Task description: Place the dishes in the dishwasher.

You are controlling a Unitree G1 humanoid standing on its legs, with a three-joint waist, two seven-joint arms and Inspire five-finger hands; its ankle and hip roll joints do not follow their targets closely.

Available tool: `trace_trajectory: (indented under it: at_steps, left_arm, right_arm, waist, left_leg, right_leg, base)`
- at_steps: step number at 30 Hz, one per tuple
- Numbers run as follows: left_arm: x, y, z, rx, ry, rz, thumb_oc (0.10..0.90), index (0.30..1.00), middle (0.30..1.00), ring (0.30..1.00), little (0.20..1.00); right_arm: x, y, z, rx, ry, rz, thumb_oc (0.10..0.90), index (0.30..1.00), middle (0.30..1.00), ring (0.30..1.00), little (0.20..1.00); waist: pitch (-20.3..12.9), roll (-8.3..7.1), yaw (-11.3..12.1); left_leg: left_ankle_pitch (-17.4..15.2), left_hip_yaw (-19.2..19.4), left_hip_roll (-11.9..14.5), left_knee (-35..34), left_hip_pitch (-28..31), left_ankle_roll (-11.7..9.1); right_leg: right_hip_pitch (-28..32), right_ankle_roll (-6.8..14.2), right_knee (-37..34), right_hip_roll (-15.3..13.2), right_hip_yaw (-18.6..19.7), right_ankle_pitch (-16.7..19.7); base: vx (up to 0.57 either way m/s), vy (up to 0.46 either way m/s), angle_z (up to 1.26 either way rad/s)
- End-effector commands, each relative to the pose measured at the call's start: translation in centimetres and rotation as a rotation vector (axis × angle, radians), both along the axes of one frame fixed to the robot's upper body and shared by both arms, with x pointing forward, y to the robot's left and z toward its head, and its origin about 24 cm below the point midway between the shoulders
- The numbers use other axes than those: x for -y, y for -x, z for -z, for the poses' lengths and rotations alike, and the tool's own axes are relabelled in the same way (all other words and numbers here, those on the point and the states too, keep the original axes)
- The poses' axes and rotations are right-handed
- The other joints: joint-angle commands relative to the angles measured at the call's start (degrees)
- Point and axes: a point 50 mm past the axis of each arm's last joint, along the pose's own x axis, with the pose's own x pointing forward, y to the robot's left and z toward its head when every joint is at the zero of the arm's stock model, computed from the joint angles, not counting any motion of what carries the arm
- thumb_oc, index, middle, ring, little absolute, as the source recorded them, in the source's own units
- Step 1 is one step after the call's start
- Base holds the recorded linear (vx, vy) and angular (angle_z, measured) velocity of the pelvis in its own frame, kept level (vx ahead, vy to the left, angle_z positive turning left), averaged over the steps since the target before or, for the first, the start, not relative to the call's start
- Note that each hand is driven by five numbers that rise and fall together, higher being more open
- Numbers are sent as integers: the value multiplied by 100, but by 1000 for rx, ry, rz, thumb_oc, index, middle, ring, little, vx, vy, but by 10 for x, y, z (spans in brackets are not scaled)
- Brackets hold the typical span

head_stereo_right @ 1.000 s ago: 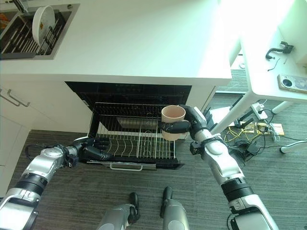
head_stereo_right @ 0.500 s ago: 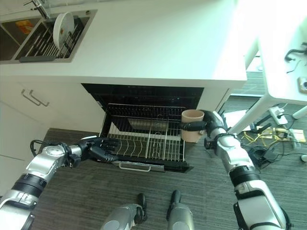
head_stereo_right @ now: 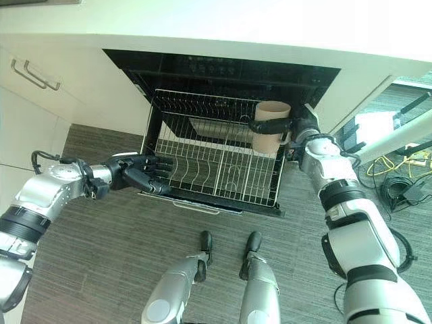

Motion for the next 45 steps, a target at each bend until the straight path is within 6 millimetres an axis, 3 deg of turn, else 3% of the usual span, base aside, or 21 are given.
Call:
trace_trajectory:
  at_steps: [1,7,13,26,27,28,29,32,34,45]
  left_arm:
    - [-17,21,35,-148,-48,-35,800,900,900,900,900]
    - [-10,15,25,-102,-20,-30,800,900,900,900,900]
    - [-3,12,19,-73,-9,-26,800,900,900,900,900]
    - [-9,13,12,-52,-2,-32,800,900,900,900,900]
    - [-9,13,11,-51,0,-31,800,900,900,900,900]
    - [-8,13,10,-51,-1,-29,800,900,900,900,900]
    - [-8,13,10,-51,-1,-28,800,900,900,900,900]
    - [-8,14,9,-50,-3,-27,800,900,900,900,900]
    - [-10,16,10,-51,11,-23,800,900,900,900,900]
    - [-18,27,15,-31,38,-52,800,900,900,900,900]
  right_arm:
    - [-6,0,-79,263,-29,-27,400,300,300,300,300]
    - [-7,-2,-69,231,-42,-11,400,300,300,300,300]
    - [4,-4,-57,170,-32,53,400,300,300,300,300]
    - [19,-4,-37,-18,34,130,400,300,300,300,300]
    - [19,-5,-36,-29,29,127,430,345,345,345,345]
    - [19,-5,-33,-44,32,132,580,571,571,571,571]
    - [19,-5,-32,-62,32,136,800,900,900,900,900]
    - [23,-4,-30,-81,66,165,800,900,900,900,900]
    - [25,-3,-43,-20,139,218,800,900,900,900,900]
    - [16,8,-88,231,172,207,800,900,900,900,900]
  waist:
    - [-16,49,131]
    - [-16,54,148]
    - [-16,100,196]
    - [-16,76,290]
    - [-16,79,297]
    - [-16,81,307]
    - [-16,80,315]
    - [-16,71,337]
    - [-16,83,344]
    - [-16,17,262]
  left_leg:
    - [-596,-26,158,395,-218,-317]
    - [-633,-2,164,395,-292,-322]
    - [-646,1,152,395,-400,-326]
    - [-640,25,177,395,-449,-351]
    - [-639,21,173,395,-452,-355]
    - [-636,16,172,395,-452,-361]
    - [-634,13,172,395,-449,-363]
    - [-632,12,183,395,-451,-365]
    - [-633,22,184,395,-406,-373]
    - [-670,73,215,395,-264,-380]
  right_leg:
    - [-14,774,74,-225,421,-528]
    - [-89,777,74,-221,416,-559]
    - [-167,774,74,-226,400,-584]
    - [-163,792,74,-237,344,-598]
    - [-163,791,74,-237,344,-602]
    - [-155,794,74,-240,339,-605]
    - [-149,795,74,-241,332,-603]
    - [-136,790,74,-241,300,-605]
    - [-76,786,74,-235,289,-623]
    - [67,781,74,-218,280,-652]
  base:
    - [0,0,0]
    - [0,0,0]
    - [-29,7,0]
    - [-45,0,0]
    - [-42,-3,0]
    - [-36,-2,-1]
    - [-47,-8,0]
    - [-50,-9,1]
    - [-53,23,3]
    - [-4,3,0]
